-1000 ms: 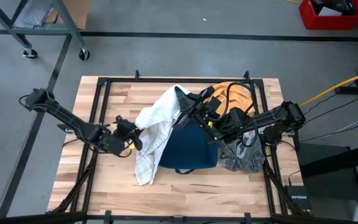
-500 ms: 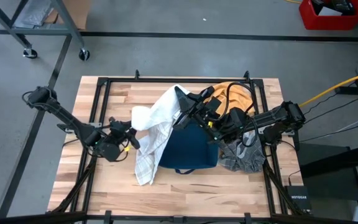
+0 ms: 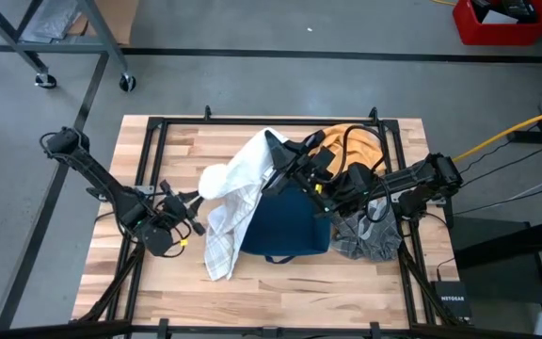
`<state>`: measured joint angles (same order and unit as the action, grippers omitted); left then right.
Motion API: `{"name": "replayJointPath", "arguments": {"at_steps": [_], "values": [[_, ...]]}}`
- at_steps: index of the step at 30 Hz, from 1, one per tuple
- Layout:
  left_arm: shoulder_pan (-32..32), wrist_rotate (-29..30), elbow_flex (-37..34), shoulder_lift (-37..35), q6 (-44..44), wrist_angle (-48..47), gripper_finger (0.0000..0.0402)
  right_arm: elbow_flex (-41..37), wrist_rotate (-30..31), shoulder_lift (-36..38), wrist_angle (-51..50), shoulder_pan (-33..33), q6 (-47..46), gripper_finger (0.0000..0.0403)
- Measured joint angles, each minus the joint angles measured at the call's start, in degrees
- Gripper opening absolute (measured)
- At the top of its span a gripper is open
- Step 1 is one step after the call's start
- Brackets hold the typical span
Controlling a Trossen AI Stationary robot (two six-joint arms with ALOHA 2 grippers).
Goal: Fold towel
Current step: Fold the white patterned towel
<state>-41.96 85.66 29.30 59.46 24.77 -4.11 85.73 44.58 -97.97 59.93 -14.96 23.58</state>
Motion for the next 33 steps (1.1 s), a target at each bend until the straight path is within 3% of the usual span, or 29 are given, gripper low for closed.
{"name": "replayJointPath", "arguments": {"at_steps": [7,11,16,20,24,33], "values": [[0.10,-9.36,0.00,-0.07,2.33,0.03,0.0042,0.00,-0.09,0.00,-0.01,0.00,0.84,0.0001],[0.10,-12.77,0.00,-0.07,6.82,0.01,0.0086,0.00,-0.11,-0.02,0.03,0.00,0.84,0.0001],[0.12,-13.15,0.00,-0.07,7.47,0.03,0.0158,0.00,-0.13,-0.02,0.03,0.00,0.84,0.0001],[0.48,-13.15,0.00,-0.07,6.89,-0.01,0.0192,0.00,-0.15,-0.02,0.08,0.00,0.82,0.0001],[3.19,-13.13,0.00,-0.05,8.12,-0.10,0.0199,0.00,-0.17,-0.02,0.08,0.00,0.82,0.0001],[8.73,-15.59,0.00,3.46,22.50,0.32,0.0200,0.00,-0.20,-0.02,0.12,-0.02,0.80,0.0001]]}}
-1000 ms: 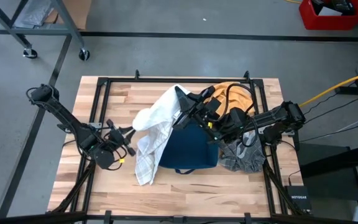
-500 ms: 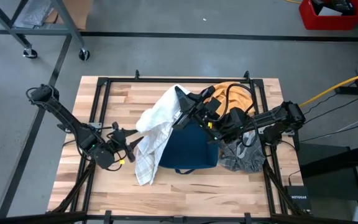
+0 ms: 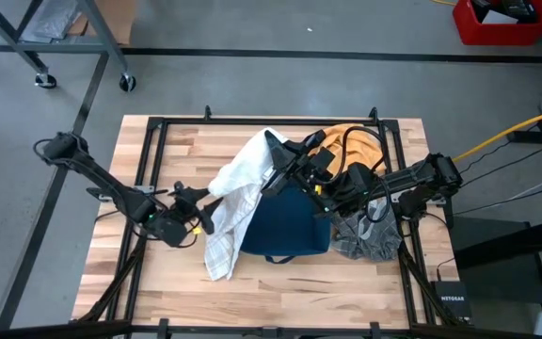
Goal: Fold towel
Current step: Fold the white patterned towel
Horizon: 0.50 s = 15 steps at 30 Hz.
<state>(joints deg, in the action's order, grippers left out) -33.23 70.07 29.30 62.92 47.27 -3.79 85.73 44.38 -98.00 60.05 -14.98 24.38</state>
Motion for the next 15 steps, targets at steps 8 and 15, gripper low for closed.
{"name": "replayJointPath", "arguments": {"at_steps": [8,15], "values": [[2.38,2.15,0.00,4.39,8.10,2.06,0.0200,0.00,-0.02,0.00,-0.02,0.01,-0.02,0.0001],[2.64,10.45,0.02,6.18,0.88,13.21,0.0200,0.00,-0.02,0.00,-0.04,0.02,-0.01,0.0001]]}}
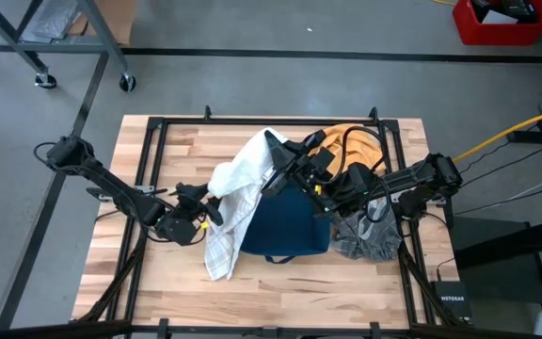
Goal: Fold towel
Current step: Fold the white patterned towel
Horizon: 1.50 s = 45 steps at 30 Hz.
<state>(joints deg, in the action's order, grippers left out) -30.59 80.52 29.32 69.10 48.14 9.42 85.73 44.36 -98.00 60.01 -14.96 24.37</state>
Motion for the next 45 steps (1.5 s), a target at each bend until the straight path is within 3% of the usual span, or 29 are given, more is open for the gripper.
{"name": "replayJointPath", "arguments": {"at_steps": [8,19,35,39,45], "values": [[-0.24,7.05,0.02,-0.04,-4.73,3.31,0.0200,0.00,0.07,0.00,-0.02,-0.02,0.00,0.0001],[-3.41,9.50,0.01,-0.04,-6.59,3.24,0.0196,0.02,1.18,0.00,0.59,0.00,1.41,0.0001],[-8.90,9.48,0.01,-0.04,-13.72,3.22,0.0133,0.02,4.20,0.35,0.26,0.00,1.58,0.0001],[-10.27,5.66,0.00,-0.04,-13.75,3.20,0.0127,0.02,4.20,0.35,0.43,-0.02,2.16,0.0001],[-9.96,-7.05,0.00,-0.04,-5.86,3.09,0.0127,0.02,3.91,0.37,3.29,0.00,4.67,0.0001]]}}
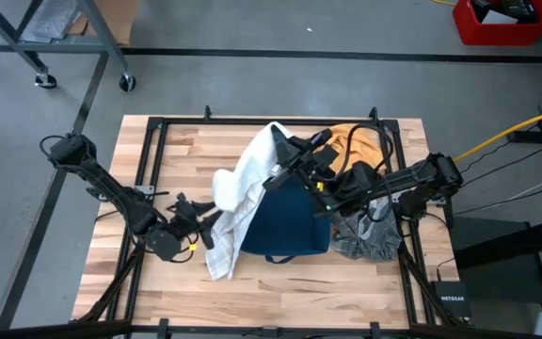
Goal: Fold towel
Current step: Fold the white patterned towel
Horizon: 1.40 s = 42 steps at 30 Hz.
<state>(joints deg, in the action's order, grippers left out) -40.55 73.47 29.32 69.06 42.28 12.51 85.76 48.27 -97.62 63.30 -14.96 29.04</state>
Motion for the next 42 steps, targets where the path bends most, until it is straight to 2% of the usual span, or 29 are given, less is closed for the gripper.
{"name": "replayJointPath", "arguments": {"at_steps": [7,11,19,23,29,34,42], "values": [[2.07,-2.37,0.00,0.00,15.52,0.11,0.0127,0.00,-2.27,0.02,3.92,-0.02,2.87,0.0001],[3.01,-2.38,0.00,0.00,20.21,0.13,0.0127,0.00,-2.50,0.65,5.70,0.00,4.46,0.0001],[6.65,-2.38,0.00,-0.11,30.07,0.86,0.0127,0.04,-7.29,3.25,5.84,-0.01,4.52,0.0001],[8.81,-2.38,0.00,-0.13,34.25,4.68,0.0127,0.04,-7.71,3.82,5.78,0.00,4.50,0.0001],[12.31,-2.38,0.02,-0.15,41.90,12.42,0.0127,0.04,-13.28,3.82,5.99,0.00,4.39,0.0001],[13.24,-2.37,0.02,-0.15,49.47,14.73,0.0127,0.04,-15.72,3.82,6.24,-0.01,4.38,0.0001],[14.35,-2.25,0.02,-0.05,51.44,19.80,0.0127,0.04,-19.05,3.82,6.27,0.00,4.43,0.0001]]}}
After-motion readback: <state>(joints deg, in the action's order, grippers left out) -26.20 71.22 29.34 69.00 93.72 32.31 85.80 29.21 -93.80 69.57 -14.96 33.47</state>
